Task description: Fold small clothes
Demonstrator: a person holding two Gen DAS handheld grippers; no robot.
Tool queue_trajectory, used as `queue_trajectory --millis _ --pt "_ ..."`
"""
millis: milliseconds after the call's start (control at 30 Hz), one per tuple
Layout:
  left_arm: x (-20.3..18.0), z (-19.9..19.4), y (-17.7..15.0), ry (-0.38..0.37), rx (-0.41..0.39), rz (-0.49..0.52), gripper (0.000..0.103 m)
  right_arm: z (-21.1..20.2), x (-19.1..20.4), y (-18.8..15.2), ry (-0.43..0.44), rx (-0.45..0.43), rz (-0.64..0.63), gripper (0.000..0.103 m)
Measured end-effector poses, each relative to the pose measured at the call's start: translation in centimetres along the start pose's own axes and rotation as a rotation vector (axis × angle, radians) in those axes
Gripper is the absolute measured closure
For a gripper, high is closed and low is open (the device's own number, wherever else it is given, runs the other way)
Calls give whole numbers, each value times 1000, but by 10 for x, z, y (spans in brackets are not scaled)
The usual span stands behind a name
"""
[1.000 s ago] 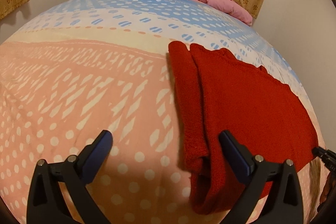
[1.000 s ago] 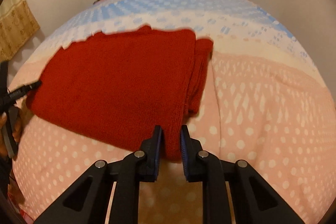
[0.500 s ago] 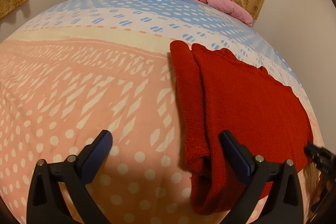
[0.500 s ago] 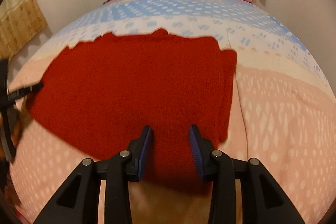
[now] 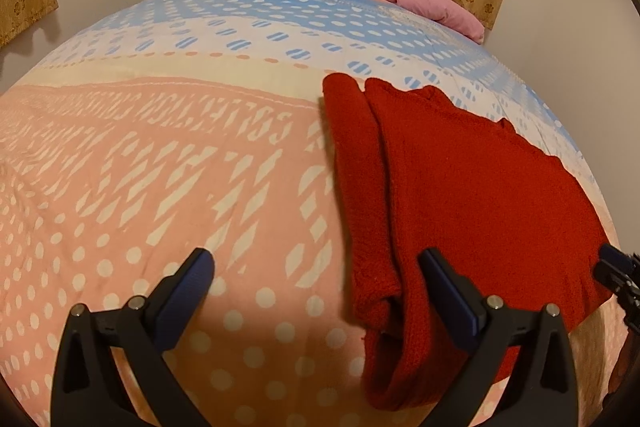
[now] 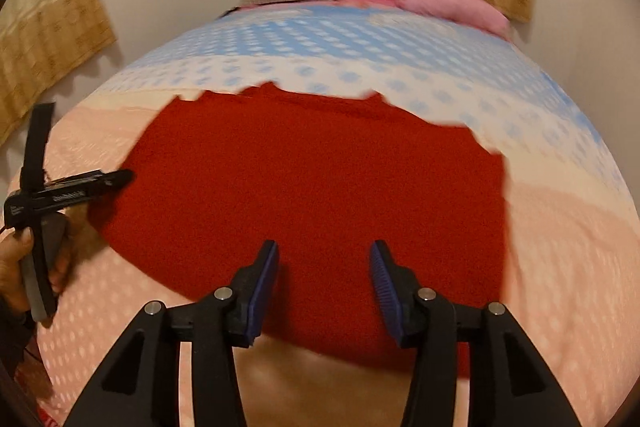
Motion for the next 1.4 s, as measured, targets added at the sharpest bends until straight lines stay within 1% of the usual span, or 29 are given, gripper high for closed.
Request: queue_trajectory --millis 100,200,267,333,400,533,667,933,1033,1100,1267,1400 --pt "0 0 -1 2 0 0 0 23 14 4 19 30 -5 54" --pt "0 0 -1 2 0 0 0 37 23 -11 18 53 -10 52" --pt "0 0 -1 4 0 2 0 36 28 -24 -7 33 -50 51" --pt "0 1 -1 4 0 4 0 32 25 -30 8 29 -23 51" --pt "0 0 -1 3 0 2 0 32 22 -31 25 32 1 51" --pt "1 0 -2 1 1 -2 0 34 27 -31 -3 33 -19 50" --pt "1 0 -2 1 1 -3 0 29 26 -37 1 18 1 49" --pt "2 -4 0 13 -3 -5 0 20 33 -38 -20 5 -20 48" --pt "2 -8 5 14 -11 8 0 16 45 -37 -17 -7 -58 48" --pt "2 -8 10 2 -6 12 0 16 57 -35 1 -6 -94 47" --pt "12 -9 28 -59 7 -30 0 21 98 -29 19 -13 -218 46" --pt "13 -6 42 -113 23 -52 0 35 127 -26 24 4 -312 46"
Point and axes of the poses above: each gripper's, at about its wrist camera, not at the fingertips, and z roughly the way its jaws point, x to its left, y to its top, the point moved 3 cm from there along z, roughly the way its jaws point, and after that the axes turned 15 degrees about y, right-handed, at the moved point
